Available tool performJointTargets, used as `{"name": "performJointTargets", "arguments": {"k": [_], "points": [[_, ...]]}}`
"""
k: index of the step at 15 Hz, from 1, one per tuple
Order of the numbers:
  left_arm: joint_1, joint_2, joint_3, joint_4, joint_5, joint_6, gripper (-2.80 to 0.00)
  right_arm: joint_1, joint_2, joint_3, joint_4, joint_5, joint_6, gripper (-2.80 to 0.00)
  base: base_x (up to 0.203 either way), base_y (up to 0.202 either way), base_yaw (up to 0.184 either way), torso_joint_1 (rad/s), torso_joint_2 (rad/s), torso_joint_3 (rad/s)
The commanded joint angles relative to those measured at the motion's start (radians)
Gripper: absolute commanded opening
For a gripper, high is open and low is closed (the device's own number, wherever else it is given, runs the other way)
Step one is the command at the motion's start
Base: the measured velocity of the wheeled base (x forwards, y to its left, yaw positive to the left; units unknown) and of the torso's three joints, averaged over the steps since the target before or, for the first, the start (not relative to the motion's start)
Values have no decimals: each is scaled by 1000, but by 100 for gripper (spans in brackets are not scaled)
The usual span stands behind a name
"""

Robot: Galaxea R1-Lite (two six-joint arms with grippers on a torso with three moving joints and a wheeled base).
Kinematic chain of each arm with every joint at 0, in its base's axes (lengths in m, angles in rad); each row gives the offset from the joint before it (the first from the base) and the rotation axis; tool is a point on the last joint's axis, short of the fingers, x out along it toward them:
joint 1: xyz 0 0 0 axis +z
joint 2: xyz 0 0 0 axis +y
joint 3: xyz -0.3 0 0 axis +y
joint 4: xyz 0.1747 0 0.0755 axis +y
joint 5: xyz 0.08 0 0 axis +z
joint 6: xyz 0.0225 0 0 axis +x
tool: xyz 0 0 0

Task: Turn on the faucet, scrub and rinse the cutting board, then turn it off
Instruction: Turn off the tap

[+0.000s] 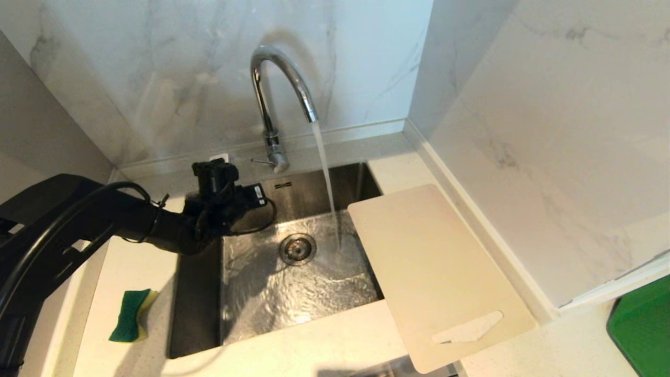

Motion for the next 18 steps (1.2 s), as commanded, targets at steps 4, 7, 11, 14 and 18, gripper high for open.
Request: {"name": "performJointTargets", "arguments": {"k": [4,7,11,14,18], "points": [[-58,-46,16,3,-17,-49,-280,0,1,2,0,0,0,-280,0,0,0,0,0,0],[-77,-45,3,3,-19,-55,-280,0,1,2,0,0,0,-280,0,0,0,0,0,0],[-82,-44,-71,3,-19,-105,-280,0,1,2,0,0,0,-280,0,0,0,0,0,0],[-79,-41,-76,5,-19,-114,-280,0,1,2,0,1,0,-280,0,0,0,0,0,0],[-77,-31,-112,3,-19,-115,-280,0,1,2,0,1,0,-280,0,0,0,0,0,0]]}}
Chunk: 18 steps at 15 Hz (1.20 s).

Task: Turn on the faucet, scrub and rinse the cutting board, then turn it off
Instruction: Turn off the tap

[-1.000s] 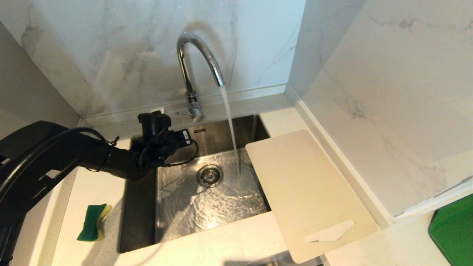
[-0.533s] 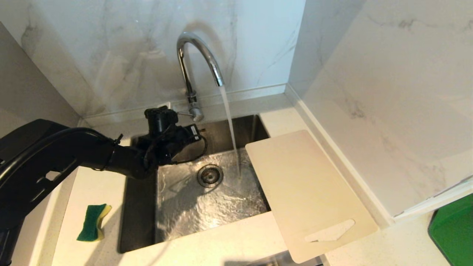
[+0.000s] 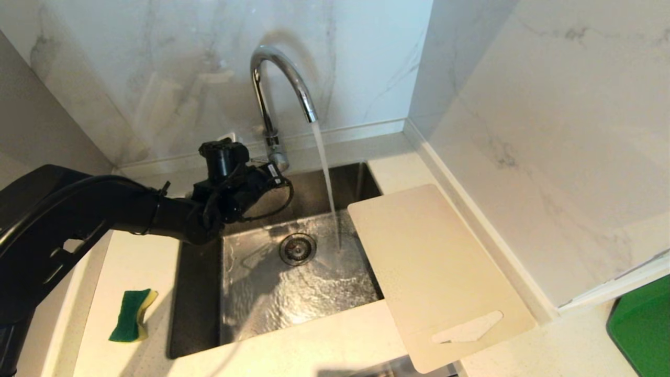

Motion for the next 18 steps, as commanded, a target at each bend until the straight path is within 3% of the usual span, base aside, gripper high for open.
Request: {"name": "performJointTargets", "arguments": {"k": [1,18], "points": [[4,17,-28,-4,2,-2,-280,0,1,1,0,0,0,-280,0,0,0,0,0,0],[69,87,-133,-4,2,-5,-280,0,1,0,0,1,0,-280,0,0,0,0,0,0]]}}
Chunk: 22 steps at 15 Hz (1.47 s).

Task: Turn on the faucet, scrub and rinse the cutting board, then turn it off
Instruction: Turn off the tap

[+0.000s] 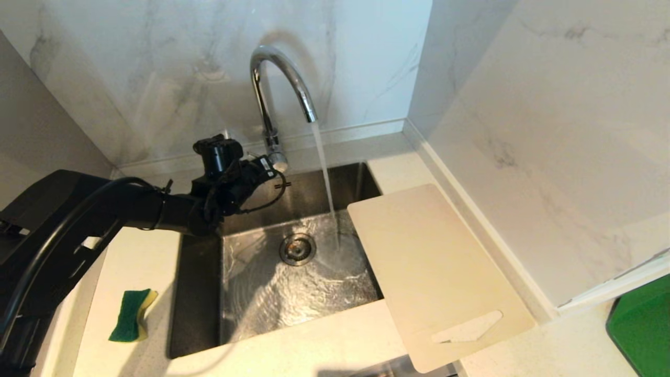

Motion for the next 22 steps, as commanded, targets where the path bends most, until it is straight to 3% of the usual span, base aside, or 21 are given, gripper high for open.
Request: {"name": "performJointTargets", "arguments": {"k": [1,22], "points": [[6,13,-12,-3,2,-3,-280,0,1,2,-1,0,0,-280,0,0,0,0,0,0],[56,47,-97,15,1,0,-280,0,1,1,-1,0,0,-280,0,0,0,0,0,0]]}}
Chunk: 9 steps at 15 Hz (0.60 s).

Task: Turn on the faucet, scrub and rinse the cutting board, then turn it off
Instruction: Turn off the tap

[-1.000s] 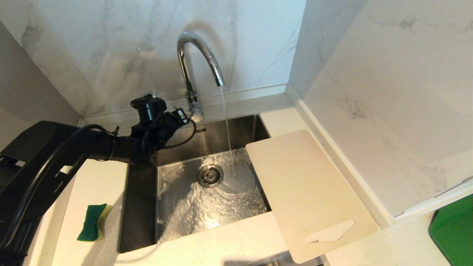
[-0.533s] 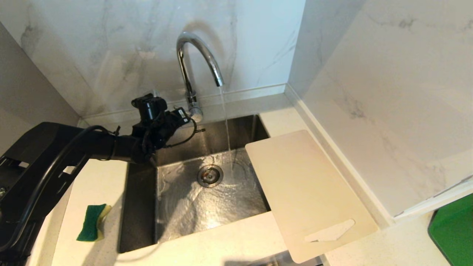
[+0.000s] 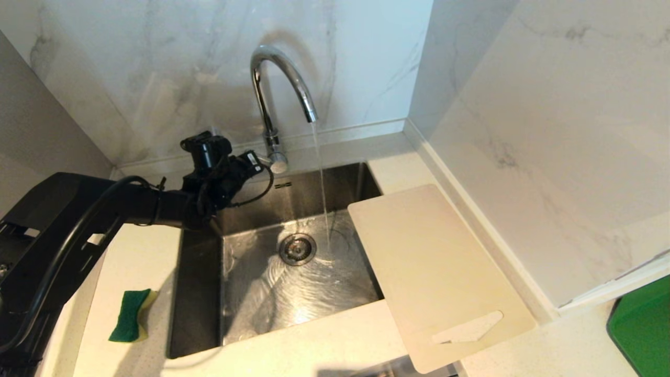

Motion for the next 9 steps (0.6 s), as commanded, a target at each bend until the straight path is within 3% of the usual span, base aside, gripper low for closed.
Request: {"name": "performJointTargets", "arguments": {"k": [1,4,9], "points": [[6,2,-9,-4,1,-1,-280,0,1,2,0,1,0,-280,0,0,0,0,0,0],[8,-2,0,-2,2,-1,-280,0,1,2,0,1,0,-280,0,0,0,0,0,0],[4,-62,125,73,-6,2,-280,0,1,1,0,1,0,-280,0,0,0,0,0,0]]}}
